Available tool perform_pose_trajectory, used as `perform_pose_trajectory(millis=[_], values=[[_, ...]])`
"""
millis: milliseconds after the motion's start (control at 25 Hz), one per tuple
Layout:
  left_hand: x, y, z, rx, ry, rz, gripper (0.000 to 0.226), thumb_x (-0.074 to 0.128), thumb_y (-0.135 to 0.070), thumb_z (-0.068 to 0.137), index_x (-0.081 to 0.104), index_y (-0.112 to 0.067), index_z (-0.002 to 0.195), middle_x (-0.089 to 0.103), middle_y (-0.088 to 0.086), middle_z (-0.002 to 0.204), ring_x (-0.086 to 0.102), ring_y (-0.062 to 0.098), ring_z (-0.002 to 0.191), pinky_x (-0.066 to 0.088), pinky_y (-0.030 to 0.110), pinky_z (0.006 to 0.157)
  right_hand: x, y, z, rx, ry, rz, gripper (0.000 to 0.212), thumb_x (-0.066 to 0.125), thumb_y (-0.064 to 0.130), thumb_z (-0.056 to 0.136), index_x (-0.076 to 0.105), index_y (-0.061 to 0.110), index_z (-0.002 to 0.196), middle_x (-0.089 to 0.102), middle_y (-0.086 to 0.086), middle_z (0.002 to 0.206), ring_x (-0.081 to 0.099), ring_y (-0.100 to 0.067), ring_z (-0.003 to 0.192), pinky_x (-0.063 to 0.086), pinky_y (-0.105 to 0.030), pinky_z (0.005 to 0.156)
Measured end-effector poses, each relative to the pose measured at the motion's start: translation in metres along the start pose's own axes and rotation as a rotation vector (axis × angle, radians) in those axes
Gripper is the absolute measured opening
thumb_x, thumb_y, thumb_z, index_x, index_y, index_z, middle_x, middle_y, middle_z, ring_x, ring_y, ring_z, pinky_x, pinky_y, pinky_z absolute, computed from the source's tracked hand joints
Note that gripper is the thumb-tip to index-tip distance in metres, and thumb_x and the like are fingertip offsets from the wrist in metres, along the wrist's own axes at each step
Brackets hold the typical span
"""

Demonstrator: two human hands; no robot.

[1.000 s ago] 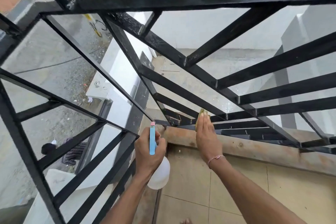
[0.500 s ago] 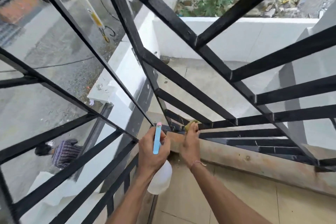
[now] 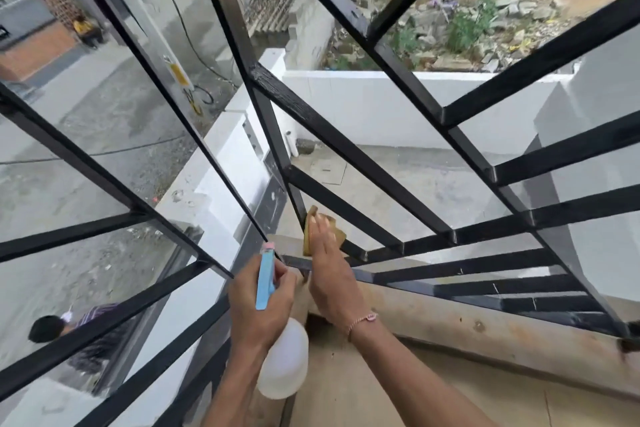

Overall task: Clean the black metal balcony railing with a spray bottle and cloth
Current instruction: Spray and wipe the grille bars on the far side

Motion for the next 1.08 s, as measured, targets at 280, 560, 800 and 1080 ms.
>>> perform_pose_trajectory(millis=[280,560,800,1080], values=[[0.033,0.028,-0.007,0.071,-0.007,-0.007,0.020,0.069,-0.004,0.087,0.062,-0.019,0.076,0.059,-0.007,0.067,0.056,0.010,0.060,0.050,0.027,0.053,-0.003,-0.044,-0.019,0.178,-0.074,-0.215,0.045,0.039,-0.008,0.090,0.040,0.000,0.134,0.046,-0.018,0.138,0.046,-0.033,0.128,0.043,-0.044,0.107],[0.045,0.056,-0.003,0.138,-0.023,-0.018,0.011,0.066,-0.031,0.080,0.062,-0.021,0.077,0.062,-0.002,0.068,0.059,0.013,0.064,0.051,0.036,0.058,-0.014,0.010,0.041,-0.096,-0.164,0.084,0.028,0.041,-0.004,0.091,0.056,-0.001,0.115,0.064,-0.018,0.102,0.057,-0.031,0.091,0.034,-0.026,0.072],[0.030,0.067,0.000,0.108,-0.072,0.000,0.023,0.068,-0.004,0.083,0.058,-0.017,0.067,0.055,-0.009,0.057,0.051,0.009,0.051,0.050,0.043,0.056,0.019,-0.040,-0.013,-0.267,-0.232,-0.310,0.084,0.047,-0.019,0.083,0.012,-0.002,0.157,0.016,-0.018,0.165,0.013,-0.028,0.154,0.013,-0.034,0.124],[0.032,0.076,-0.011,0.088,0.032,-0.044,0.015,0.067,-0.009,0.080,0.060,-0.016,0.069,0.055,-0.008,0.058,0.055,0.011,0.055,0.054,0.038,0.053,0.004,-0.064,-0.048,0.037,-0.164,-0.205,0.073,0.038,-0.012,0.091,0.013,0.009,0.156,0.037,-0.016,0.151,0.045,-0.032,0.135,0.046,-0.039,0.105]])
Point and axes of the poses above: each hand's wrist, its own z-axis towards the middle knuckle, its own x-axis out of the palm, y = z × x, the point moved 2 cm from there along z, towards the middle knuckle
